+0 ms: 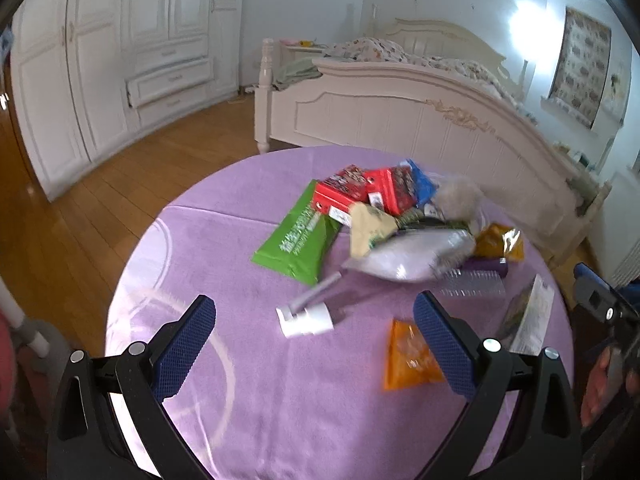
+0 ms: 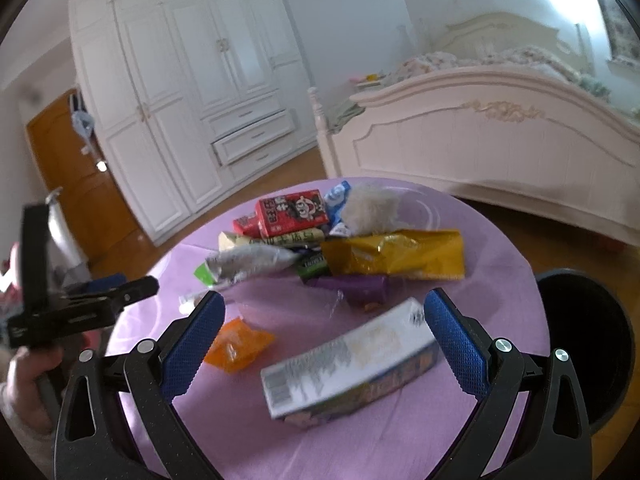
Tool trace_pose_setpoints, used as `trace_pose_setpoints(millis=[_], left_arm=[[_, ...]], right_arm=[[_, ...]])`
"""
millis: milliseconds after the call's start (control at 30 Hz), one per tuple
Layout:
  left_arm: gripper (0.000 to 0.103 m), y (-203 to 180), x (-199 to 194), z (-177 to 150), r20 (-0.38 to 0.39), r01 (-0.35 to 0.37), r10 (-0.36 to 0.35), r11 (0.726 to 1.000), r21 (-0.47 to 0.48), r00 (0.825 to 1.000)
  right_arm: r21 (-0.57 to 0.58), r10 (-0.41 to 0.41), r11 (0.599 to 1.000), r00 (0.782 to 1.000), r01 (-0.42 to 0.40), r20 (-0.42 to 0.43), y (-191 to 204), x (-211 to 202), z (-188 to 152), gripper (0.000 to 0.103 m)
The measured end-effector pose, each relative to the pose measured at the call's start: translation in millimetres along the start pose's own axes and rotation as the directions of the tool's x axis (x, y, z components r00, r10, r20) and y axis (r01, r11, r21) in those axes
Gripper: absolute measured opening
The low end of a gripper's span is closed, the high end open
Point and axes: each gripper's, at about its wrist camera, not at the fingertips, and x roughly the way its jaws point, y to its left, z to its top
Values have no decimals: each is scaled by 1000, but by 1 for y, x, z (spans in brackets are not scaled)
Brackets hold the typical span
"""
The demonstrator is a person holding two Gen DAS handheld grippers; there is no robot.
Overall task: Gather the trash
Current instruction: 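Grasp a red milk carton with the left tool while the right tool grasps another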
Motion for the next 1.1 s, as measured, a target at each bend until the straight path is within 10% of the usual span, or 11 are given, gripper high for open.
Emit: trace_pose_setpoints(millis=[333,467,800,1100], left_arm=[[97,31,64,82,-32,274,-274,962,5,961],[80,18,110,93,-141,263,-252,963,63,957],[82,0,132,85,-168,255,-222,945,205,960],[81,-9,150,87,-190,234,-184,928,290,965]], right_arm=[[-42,109,992,973,-120,-204,-42,96,105,89],[-118,164,972,947,-202,-277,-20,132,119,82],[-229,190,919,868,-322,-458,39,219,117,90],[-231,194,923,891,-307,-411,40,211,114,89]])
